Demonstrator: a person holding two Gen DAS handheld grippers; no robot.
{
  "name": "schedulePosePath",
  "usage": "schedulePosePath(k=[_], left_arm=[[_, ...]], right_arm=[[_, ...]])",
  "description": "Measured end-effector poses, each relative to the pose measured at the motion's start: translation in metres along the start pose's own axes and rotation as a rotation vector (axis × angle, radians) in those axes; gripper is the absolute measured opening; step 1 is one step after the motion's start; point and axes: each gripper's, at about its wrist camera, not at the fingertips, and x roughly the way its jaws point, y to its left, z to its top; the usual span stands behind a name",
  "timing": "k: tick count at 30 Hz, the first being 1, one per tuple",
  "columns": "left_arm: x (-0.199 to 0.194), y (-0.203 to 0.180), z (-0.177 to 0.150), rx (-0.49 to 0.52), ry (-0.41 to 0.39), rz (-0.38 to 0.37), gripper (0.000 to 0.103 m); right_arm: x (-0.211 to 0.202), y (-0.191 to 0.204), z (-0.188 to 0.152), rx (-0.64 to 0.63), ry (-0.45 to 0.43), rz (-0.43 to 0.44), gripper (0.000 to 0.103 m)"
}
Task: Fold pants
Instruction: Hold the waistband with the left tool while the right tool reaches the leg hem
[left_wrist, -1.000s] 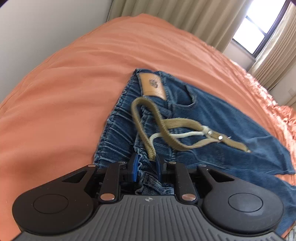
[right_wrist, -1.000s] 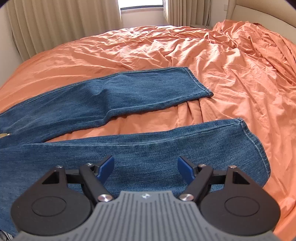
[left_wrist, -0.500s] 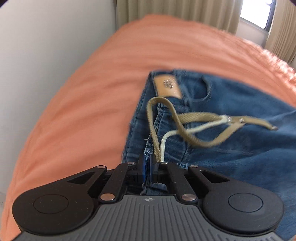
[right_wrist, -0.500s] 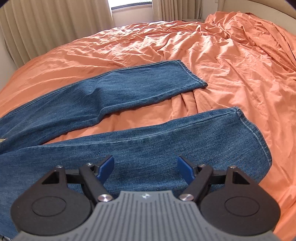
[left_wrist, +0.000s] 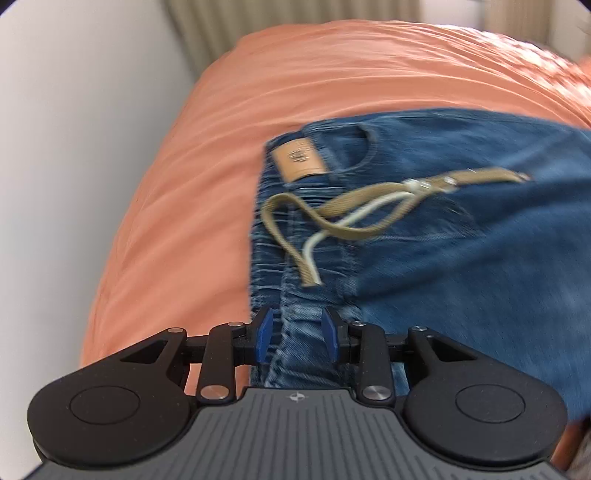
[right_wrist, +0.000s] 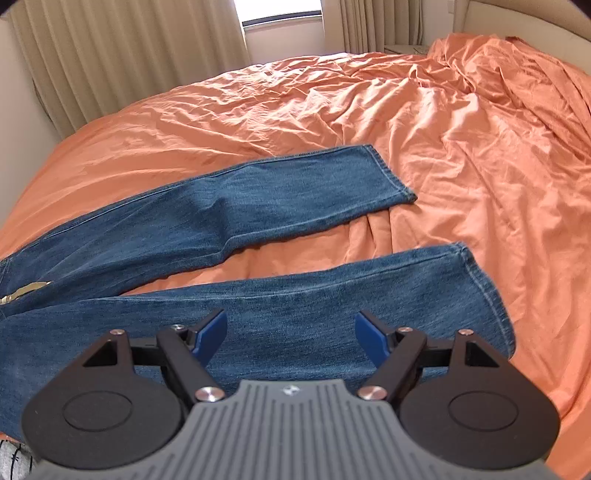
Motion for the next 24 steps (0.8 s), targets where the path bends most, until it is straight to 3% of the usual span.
schedulePosePath(k=[4,7,11,15,17,19,24], left_arm=[[-0.027,-0.036,-0.021,0.227,-0.003,-0.011,0.044],[-0.041,-0.063,-0.043,0.396,-0.014,-0.052,0.057],[-0.043,-0.103,-0.07,0.602,0.009,-0.042,0.058],[-0.028,-0.137,-0.091,0.773,0.059,-0.024,0.06],[-0.021,-0.151,-0.099,0.839,0.064,0.003,0.071],[-0.015,-0.162,-0.105,0.886,0.073,0.019,0.072],[-0.008,-0.172,-0.106,0.881,0.109,0.056,0.073]], right_arm=[[-0.028,-0.007,0.013,-0.081,0.052,-0.009,0.073],[-0.049,-0.018,0.022,-0.131,0.095,-0.024,0.073],[-0.081,-0.04,0.031,-0.152,0.16,-0.038,0.073],[-0.114,-0.063,0.036,-0.223,0.189,-0.11,0.073],[-0.125,-0.074,0.038,-0.258,0.211,-0.136,0.073],[-0.137,-0.089,0.037,-0.29,0.234,-0.156,0.073],[-0.141,-0.119,0.024,-0.307,0.249,-0.191,0.073]])
